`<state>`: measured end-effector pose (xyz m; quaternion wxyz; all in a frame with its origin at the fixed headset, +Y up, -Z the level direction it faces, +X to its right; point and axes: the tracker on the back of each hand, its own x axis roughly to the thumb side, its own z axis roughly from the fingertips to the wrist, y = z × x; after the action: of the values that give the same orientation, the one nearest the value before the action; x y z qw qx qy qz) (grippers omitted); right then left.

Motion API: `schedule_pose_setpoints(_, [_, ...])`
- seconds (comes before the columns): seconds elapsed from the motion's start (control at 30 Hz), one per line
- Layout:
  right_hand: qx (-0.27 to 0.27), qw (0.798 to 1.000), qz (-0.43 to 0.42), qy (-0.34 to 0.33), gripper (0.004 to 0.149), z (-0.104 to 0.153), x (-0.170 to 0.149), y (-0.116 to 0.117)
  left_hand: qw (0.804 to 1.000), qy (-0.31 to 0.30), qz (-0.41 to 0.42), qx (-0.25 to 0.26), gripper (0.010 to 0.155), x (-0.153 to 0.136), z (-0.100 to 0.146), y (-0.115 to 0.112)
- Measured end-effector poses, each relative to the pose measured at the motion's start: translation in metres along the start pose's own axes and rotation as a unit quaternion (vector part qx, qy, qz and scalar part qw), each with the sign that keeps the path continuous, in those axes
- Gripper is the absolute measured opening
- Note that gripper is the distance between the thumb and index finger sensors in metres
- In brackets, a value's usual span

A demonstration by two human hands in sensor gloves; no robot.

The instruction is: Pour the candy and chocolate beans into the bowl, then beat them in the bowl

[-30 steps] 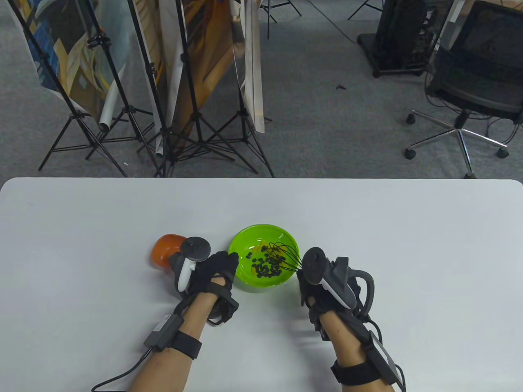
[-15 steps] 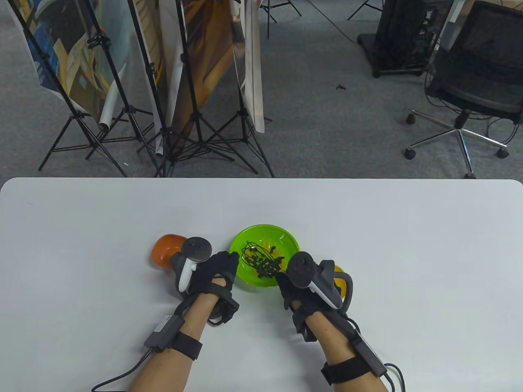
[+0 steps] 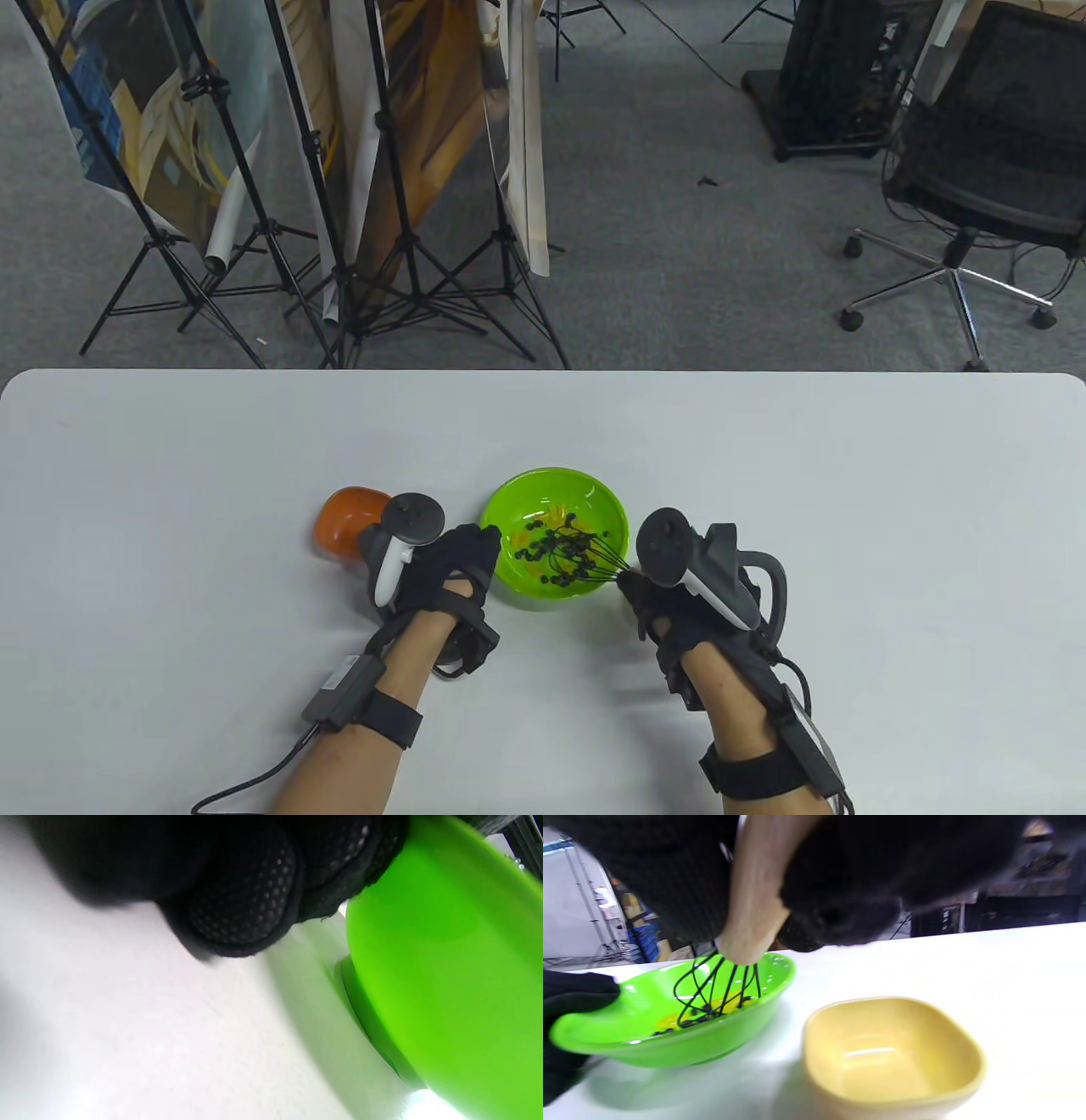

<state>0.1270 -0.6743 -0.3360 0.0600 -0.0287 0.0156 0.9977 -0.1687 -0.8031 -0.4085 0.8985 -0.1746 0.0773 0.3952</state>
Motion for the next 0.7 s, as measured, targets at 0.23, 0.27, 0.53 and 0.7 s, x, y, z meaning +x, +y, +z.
schedule_pose_setpoints(0.23, [-0.010,0.999,-0.048,0.022,0.057,-0.013,0.002,0.030,1.000,-0.001,0.005,-0.002,0.043,-0.001,-0.001,0.000])
schedule_pose_setpoints(0.27, [-0.012,0.998,-0.059,0.017,0.058,-0.014,0.004,0.033,1.000,-0.001,0.006,-0.004,0.043,-0.001,-0.001,0.000])
schedule_pose_setpoints(0.53, [0.024,0.994,-0.096,-0.036,0.056,-0.012,0.021,0.040,1.000,0.004,0.019,-0.005,0.044,-0.003,-0.002,0.002])
schedule_pose_setpoints(0.7, [0.078,0.990,-0.095,-0.075,0.055,-0.008,0.015,0.020,1.000,0.008,0.027,-0.003,0.044,-0.005,-0.002,0.003])
